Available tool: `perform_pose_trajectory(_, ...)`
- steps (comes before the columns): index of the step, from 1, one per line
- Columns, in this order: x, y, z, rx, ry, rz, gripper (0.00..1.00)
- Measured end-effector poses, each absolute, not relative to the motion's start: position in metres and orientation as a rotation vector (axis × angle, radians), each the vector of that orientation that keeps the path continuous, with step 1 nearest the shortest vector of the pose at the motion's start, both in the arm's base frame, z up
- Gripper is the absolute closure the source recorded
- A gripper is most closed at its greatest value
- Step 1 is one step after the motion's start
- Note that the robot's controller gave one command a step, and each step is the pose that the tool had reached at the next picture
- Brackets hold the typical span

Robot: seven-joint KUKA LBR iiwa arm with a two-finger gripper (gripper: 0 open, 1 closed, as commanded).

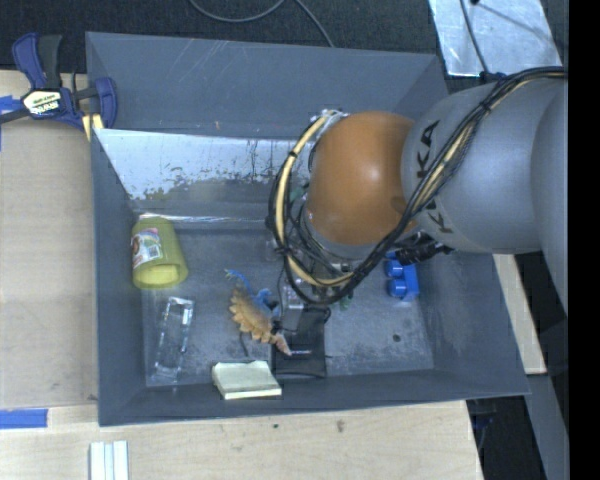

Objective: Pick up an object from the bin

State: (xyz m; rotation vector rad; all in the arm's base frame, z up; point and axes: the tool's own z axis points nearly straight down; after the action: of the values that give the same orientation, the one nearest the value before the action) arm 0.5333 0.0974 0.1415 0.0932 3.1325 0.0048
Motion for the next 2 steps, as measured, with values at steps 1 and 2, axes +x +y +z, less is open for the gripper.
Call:
perform_pose_trajectory(1, 0.534, 0.090, 0.120, -0.178, 3.137, -0.001, 0.00)
perform_pose_trajectory(2, 0.538, 0.081, 0.109, -0.248, 3.129, 0.001, 0.00)
